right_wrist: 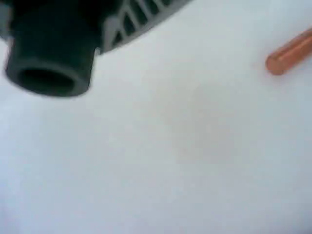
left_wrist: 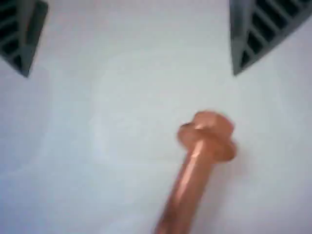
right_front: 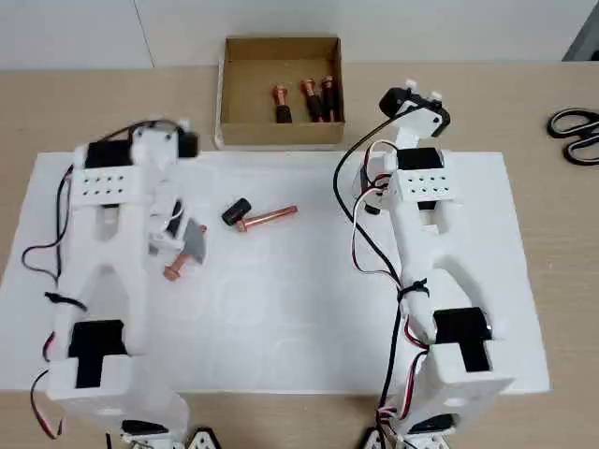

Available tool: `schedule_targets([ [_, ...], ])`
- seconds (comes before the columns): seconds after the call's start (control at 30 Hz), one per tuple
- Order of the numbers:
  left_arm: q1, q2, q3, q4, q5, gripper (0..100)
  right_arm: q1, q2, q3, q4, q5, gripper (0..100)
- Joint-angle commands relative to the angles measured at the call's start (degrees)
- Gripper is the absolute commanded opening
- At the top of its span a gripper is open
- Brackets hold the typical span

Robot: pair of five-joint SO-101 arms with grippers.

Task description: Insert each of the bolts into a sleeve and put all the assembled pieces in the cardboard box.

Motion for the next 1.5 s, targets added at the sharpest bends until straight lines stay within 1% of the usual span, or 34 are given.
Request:
schedule_targets([
  [0.0, -2.46, -2.02, 3.21, -4.57, -1.67, 25, 0.13, -4.09, -2.29, 0.31, 0.44, 0.5],
  [0.07, -3.34, -0.26, 3.91, -6.42, -3.87, 25, 0.13, -4.18, -2.2, 0.4, 0.44, 0.5],
  [0.13, -3.08, 1.93, 3.65, -7.74, -4.22, 25, 0.13, -4.18, -2.11, 0.4, 0.44, 0.5],
  [0.33, 2.2, 8.62, 2.68, -11.78, -4.22, 25, 0.13, -4.18, -2.11, 0.4, 0.44, 0.5],
  [0.5, 2.73, 12.57, 2.42, -15.03, -4.13, 24, 0.04, -4.26, -2.29, 1.71, 0.53, 0.5],
  [0.57, 2.37, 14.07, 2.42, -16.09, -4.13, 18, 0.04, -4.26, -2.29, 2.42, 0.53, 0.5],
  [0.63, 1.76, 14.86, 2.42, -17.49, -4.13, 5, 0.13, -4.26, -2.2, 2.42, 0.53, 0.5],
  [0.67, 1.41, 15.21, 2.42, -18.29, -4.13, 0, 0.13, -4.26, -2.2, 2.42, 0.53, 0.5],
  [0.7, 1.14, 15.56, 2.42, -18.55, -4.13, 2, 0.04, -4.26, -2.2, 2.42, 0.53, 0.5],
  [0.77, 0.7, 15.38, 2.42, -17.85, -4.13, 0, 0.04, -4.26, -2.2, 2.42, 0.53, 0.5],
  [0.87, 0.79, 15.12, 1.36, -16.0, -4.13, 1, 0.04, -4.26, -2.2, 2.42, 0.53, 0.5],
  [0.93, 0.79, 15.12, -2.33, -11.6, -4.31, 1, 0.04, -4.26, -2.2, 2.42, 0.53, 0.5],
  [1.07, 1.76, 15.21, -13.05, 1.93, -4.04, 1, -0.31, -4.26, -2.29, 2.51, 0.53, 0.5],
  [1.23, 5.36, 15.12, -13.49, 2.2, 0.88, 1, -0.92, -4.26, -2.37, 1.89, 0.53, 0.5],
  [1.33, 7.82, 15.12, -14.99, 2.11, 1.23, 1, -1.8, -4.26, -2.9, 1.98, 0.53, 0.5],
  [1.37, 8.97, 15.12, -15.78, 2.2, 0.7, 1, -1.89, -4.26, -2.99, 1.89, 0.53, 0.5],
  [1.4, 10.46, 15.12, -16.31, 2.2, -2.11, 1, -1.89, -4.26, -3.34, 1.89, 0.53, 0.5],
  [1.43, 11.96, 14.68, -16.84, 2.2, -7.65, 1, -1.89, -4.18, -3.6, 1.98, 0.53, 0.5],
  [1.47, 13.71, 13.54, -17.45, 2.2, -15.38, 1, -1.8, -4.18, -3.87, 2.07, 0.53, 0.5],
])
